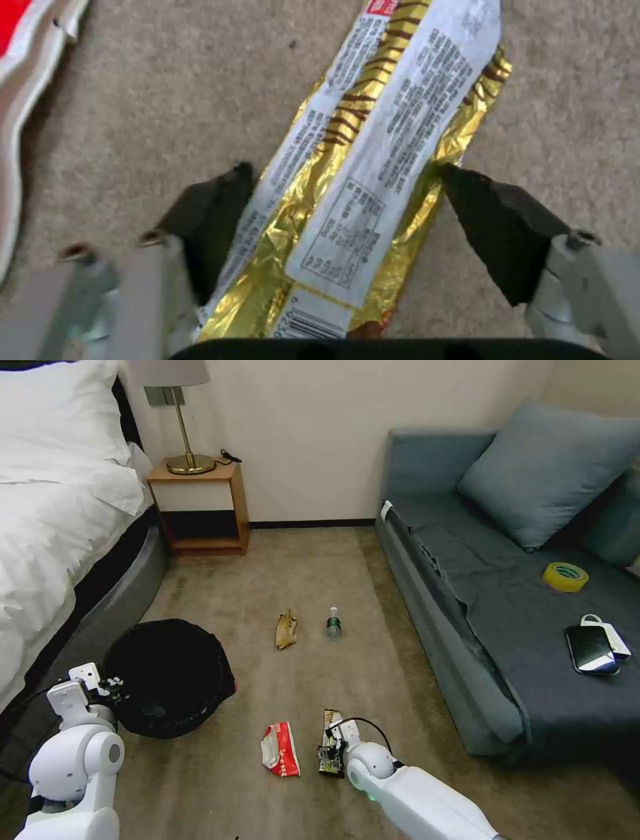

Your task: Pick up the trash bin, then pick up the garbage on the floor and place it into the trash bin.

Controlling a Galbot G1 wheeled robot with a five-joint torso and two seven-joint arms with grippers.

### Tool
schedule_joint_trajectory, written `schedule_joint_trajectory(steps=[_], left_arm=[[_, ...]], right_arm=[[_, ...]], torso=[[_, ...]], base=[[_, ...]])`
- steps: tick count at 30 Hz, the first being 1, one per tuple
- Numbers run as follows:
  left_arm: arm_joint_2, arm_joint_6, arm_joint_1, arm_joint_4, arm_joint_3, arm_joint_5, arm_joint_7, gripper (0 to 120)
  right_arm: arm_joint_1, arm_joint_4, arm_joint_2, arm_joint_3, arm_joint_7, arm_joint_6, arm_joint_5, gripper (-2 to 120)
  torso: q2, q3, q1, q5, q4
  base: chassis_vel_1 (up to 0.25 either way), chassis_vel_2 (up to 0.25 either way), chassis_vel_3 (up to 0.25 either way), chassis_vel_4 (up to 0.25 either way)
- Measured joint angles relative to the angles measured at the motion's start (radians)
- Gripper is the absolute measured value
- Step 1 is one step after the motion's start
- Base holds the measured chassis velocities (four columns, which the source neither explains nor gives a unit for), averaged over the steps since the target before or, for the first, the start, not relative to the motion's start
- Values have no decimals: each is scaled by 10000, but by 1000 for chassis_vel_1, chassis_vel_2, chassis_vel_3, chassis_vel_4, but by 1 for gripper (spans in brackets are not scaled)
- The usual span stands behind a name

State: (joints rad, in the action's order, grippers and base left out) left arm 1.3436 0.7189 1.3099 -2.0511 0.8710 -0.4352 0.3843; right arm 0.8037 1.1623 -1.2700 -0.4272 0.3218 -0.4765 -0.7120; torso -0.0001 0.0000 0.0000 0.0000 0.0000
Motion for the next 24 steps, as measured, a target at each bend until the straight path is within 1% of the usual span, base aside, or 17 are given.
schedule_joint_trajectory(steps=[1,2,9,11,12,13,16,17,19,24], left_arm=[[3,-6,2,2,0,13,-6,3],[6,-7,2,2,0,25,-11,3],[8,-35,2,37,-6,86,-40,3],[25,-57,-18,76,-21,142,-55,3],[25,-57,-18,76,-21,142,-55,3],[36,-69,-22,92,-31,174,-70,3],[73,-102,-37,129,-56,289,-132,3],[73,-102,-37,129,-56,289,-132,3],[75,-107,-57,131,-63,305,-151,3],[60,-111,-67,131,-64,309,-160,3]], right_arm=[[2,-53,-13,-9,-42,23,31,67],[5,-85,-30,-19,-67,45,60,64],[79,-131,-39,-28,-110,201,225,63],[95,-60,-3,-29,-116,215,227,57],[95,-60,-3,-29,-116,215,227,57],[104,-31,13,-29,-116,221,227,54],[164,76,109,-18,-104,268,256,42],[164,76,109,-18,-104,268,256,42],[202,166,181,-4,-80,289,276,36],[225,391,322,30,1,286,293,35]], torso=[[1,0,0,0,0],[2,-1,0,-1,-1],[4,-2,0,0,0],[4,-1,0,4,3],[4,-1,0,4,3],[3,-1,0,5,3],[3,0,0,5,5],[3,0,0,5,5],[1,0,0,2,2],[0,0,0,-4,-2]], base=[[0,0,0,0],[0,0,0,0],[0,0,0,0],[0,0,0,0],[0,0,0,0],[0,0,0,0],[0,0,0,0],[0,0,0,0],[0,0,0,0],[0,0,0,0]])
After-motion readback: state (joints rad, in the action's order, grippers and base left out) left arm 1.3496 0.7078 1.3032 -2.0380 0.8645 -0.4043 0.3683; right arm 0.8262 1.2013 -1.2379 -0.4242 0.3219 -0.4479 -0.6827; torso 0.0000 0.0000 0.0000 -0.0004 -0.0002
